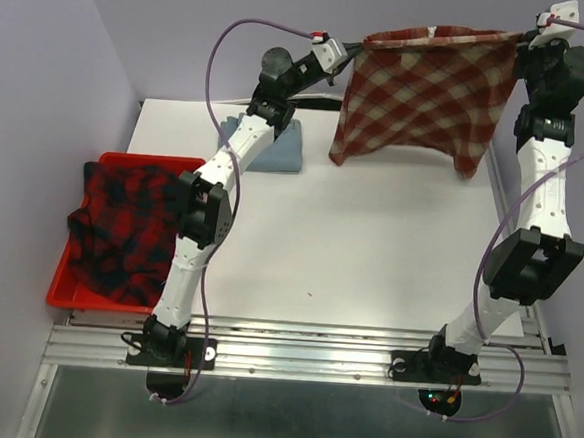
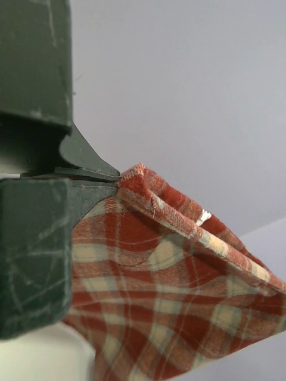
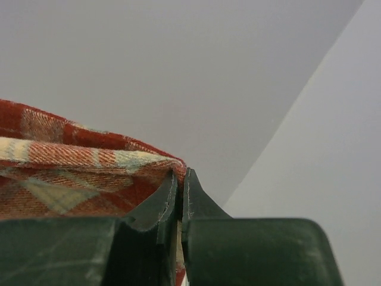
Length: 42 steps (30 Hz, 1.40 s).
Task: Fold and stack the skirts
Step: Flatten the skirt out
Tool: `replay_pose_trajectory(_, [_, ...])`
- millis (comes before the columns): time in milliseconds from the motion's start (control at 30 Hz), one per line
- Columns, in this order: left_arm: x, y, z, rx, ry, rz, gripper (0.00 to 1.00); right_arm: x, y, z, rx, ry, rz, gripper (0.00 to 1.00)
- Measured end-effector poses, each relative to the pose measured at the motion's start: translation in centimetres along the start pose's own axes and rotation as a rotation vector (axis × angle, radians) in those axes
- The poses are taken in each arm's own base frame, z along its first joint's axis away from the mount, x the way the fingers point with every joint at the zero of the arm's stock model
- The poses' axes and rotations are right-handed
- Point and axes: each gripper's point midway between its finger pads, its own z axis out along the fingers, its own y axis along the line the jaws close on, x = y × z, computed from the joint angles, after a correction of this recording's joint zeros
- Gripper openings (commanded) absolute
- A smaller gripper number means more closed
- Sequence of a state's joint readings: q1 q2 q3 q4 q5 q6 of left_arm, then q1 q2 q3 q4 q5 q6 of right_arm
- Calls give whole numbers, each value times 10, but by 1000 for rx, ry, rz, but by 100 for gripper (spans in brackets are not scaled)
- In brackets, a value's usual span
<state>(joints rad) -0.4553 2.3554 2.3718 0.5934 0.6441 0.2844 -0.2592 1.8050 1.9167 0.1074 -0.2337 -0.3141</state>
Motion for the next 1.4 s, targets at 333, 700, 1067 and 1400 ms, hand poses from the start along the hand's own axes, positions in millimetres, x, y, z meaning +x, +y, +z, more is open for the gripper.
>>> replay_pose_trajectory(333, [-11, -64, -84, 205, 111, 218, 14, -6, 48, -104, -178, -75, -224, 1])
replay_pose_trajectory(700, [85, -252, -285, 708, 471, 209, 64, 226, 153, -309, -535, 228, -609, 100])
replay_pose_trajectory(1067, [-34, -209, -242, 386, 484, 4, 74, 151, 99, -266, -438, 192, -768, 100])
replay_pose_trajectory(1400, [104, -144, -196, -40, 815, -613, 72, 151, 95, -200, -537, 389, -316, 58])
